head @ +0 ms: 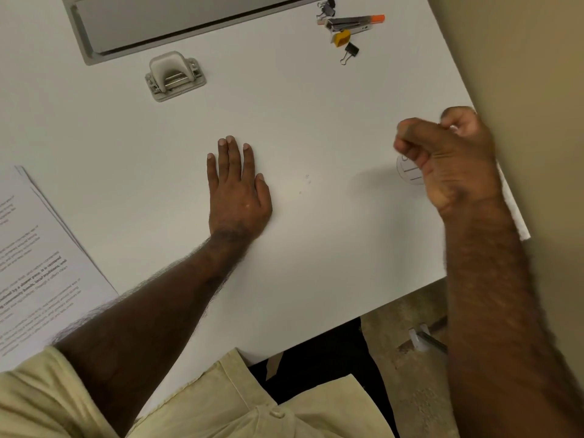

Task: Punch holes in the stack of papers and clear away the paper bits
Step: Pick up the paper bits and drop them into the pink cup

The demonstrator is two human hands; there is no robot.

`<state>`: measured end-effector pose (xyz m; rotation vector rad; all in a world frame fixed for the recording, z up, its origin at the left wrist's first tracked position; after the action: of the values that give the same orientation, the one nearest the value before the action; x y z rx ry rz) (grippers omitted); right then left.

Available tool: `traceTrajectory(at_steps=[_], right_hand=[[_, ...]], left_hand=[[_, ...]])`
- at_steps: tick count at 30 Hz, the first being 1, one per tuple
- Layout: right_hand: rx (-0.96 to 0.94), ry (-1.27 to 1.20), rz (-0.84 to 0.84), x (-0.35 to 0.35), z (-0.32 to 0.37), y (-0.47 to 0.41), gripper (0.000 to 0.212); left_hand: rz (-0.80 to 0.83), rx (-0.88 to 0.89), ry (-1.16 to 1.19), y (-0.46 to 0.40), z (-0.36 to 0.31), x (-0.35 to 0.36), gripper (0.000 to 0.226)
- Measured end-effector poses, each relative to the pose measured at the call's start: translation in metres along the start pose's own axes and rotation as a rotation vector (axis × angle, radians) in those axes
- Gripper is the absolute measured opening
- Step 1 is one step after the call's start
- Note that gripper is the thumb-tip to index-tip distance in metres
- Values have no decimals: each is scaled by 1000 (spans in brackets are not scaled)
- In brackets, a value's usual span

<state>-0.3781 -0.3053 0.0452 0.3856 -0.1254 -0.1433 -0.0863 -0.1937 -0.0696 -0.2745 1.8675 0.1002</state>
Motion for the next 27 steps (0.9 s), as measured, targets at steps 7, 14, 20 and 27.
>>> traceTrajectory(at_steps=[7, 14, 20, 27], right_hand=[[-287, 420, -302, -76, 49, -3, 42], [-316, 664, -289, -90, 48, -14, 30], [-409, 870, -312, -82, 60, -9, 33], [-448, 950, -306, -65, 56, -4, 16]], left_hand=[[-22, 6, -4, 1, 2, 2, 65], [-34, 7, -1, 2, 2, 0, 65], [-36, 6, 0, 2, 2, -1, 65], [-24, -2, 2, 2, 2, 0, 65]])
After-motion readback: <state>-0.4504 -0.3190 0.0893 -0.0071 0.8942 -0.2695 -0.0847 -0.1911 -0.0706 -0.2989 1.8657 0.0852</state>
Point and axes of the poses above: each hand's wrist, its own y-axis away from the middle knuckle, its own x-axis out of the palm, z = x × y, the point moved 9 cm from there along -y, towards the middle knuckle, and after that the axes turned 2 degrees about x, right-handed, at the moved point
